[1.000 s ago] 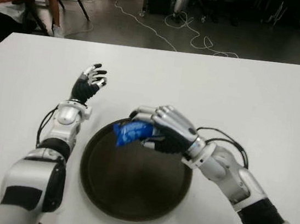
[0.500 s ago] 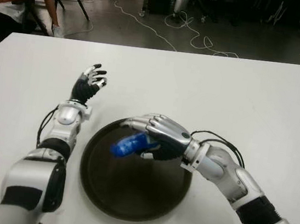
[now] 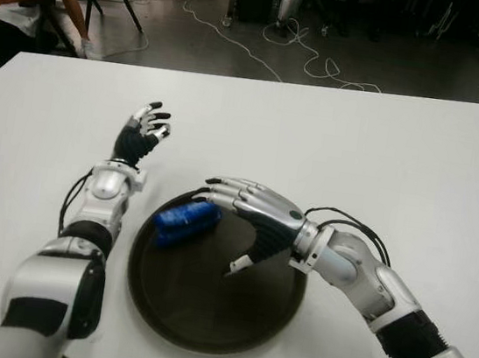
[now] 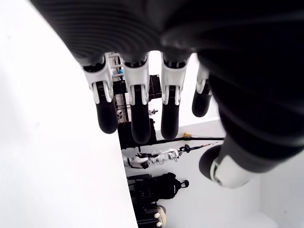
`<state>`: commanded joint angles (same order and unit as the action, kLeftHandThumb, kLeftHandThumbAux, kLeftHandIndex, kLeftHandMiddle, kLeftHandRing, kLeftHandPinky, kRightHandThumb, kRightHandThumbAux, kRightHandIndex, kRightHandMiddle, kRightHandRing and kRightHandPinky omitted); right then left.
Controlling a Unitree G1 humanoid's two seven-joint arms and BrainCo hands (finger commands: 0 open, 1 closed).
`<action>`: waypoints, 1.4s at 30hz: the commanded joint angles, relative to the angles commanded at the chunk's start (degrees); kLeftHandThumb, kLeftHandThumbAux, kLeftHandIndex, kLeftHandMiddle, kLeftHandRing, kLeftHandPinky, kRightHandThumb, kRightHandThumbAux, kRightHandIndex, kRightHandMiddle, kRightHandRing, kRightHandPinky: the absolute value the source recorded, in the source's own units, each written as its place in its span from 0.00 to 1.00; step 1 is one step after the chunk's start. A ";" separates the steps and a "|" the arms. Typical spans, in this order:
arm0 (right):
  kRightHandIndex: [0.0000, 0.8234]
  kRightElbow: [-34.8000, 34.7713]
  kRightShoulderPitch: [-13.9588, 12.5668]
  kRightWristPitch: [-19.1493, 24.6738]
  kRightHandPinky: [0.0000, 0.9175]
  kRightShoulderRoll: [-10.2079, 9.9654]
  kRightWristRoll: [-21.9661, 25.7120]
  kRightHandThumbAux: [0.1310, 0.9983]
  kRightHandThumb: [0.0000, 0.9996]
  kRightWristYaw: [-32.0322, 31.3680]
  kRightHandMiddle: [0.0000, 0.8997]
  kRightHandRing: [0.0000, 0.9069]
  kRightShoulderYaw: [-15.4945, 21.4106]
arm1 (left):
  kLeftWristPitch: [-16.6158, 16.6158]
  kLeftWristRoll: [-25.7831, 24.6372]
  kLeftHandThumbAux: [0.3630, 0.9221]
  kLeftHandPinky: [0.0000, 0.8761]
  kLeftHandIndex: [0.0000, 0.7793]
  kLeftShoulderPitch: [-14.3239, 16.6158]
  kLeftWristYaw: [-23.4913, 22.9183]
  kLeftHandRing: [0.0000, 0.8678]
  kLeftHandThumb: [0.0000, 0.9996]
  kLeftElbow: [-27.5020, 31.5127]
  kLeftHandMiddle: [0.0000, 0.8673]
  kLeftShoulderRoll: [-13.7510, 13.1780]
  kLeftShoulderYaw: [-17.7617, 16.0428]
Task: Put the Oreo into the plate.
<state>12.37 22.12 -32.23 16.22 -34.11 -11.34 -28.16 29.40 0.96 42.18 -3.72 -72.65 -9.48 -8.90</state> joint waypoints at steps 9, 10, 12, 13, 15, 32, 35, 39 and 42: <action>0.00 -0.34 -0.05 0.47 0.00 0.30 0.16 0.61 0.00 -0.15 0.00 0.00 0.63 | 0.22 0.02 0.58 0.24 0.19 0.02 0.12 0.24 0.19 -0.01 0.26 0.04 -0.11; 0.00 -0.38 -0.07 0.54 0.00 0.33 0.11 0.61 0.00 -0.01 0.00 0.00 0.79 | 0.19 -0.02 0.58 0.24 0.19 0.02 0.04 0.24 0.19 0.01 0.26 0.04 -0.14; 0.00 -0.48 -0.03 0.63 0.00 0.49 0.15 0.61 0.00 0.21 0.00 0.00 1.25 | 0.10 -0.14 0.58 0.24 0.19 0.05 -0.14 0.24 0.19 0.02 0.26 0.07 -0.24; 0.00 -0.53 0.01 0.65 0.00 0.58 0.21 0.62 0.00 0.27 0.00 0.00 1.50 | 0.05 -0.20 0.58 0.24 0.19 0.07 -0.22 0.25 0.19 0.01 0.26 0.10 -0.29; 0.00 -0.83 0.43 0.70 0.00 1.43 1.14 0.62 0.00 -0.25 0.00 0.00 2.72 | -0.20 -0.34 0.57 0.24 0.19 0.15 -0.41 0.25 0.20 -0.07 0.27 0.12 -0.42; 0.05 25.83 10.47 -5.51 0.10 3.32 10.99 0.71 0.00 17.45 0.09 0.08 20.40 | -0.61 0.03 0.56 0.26 0.19 0.07 -0.25 0.25 0.21 -0.15 0.26 0.03 -0.55; 0.11 39.46 14.94 -5.52 0.18 3.50 10.45 0.72 0.00 22.64 0.17 0.16 21.26 | -0.69 0.24 0.57 0.27 0.19 0.11 0.00 0.25 0.21 -0.16 0.25 0.02 -0.42; 0.17 48.36 17.27 -3.64 0.26 2.83 13.00 0.74 0.00 23.49 0.24 0.25 22.92 | -0.76 0.72 0.57 0.27 0.20 0.12 0.75 0.25 0.20 -0.18 0.26 -0.04 -0.13; 0.20 53.09 18.54 -2.40 0.29 2.29 15.17 0.75 0.00 23.46 0.28 0.28 24.61 | -0.78 1.01 0.57 0.28 0.20 0.08 1.13 0.25 0.20 -0.20 0.26 -0.11 0.05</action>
<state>65.46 40.66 -34.64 18.52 -18.94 12.12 -3.55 28.62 1.97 42.26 -2.59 -72.85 -9.59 -8.85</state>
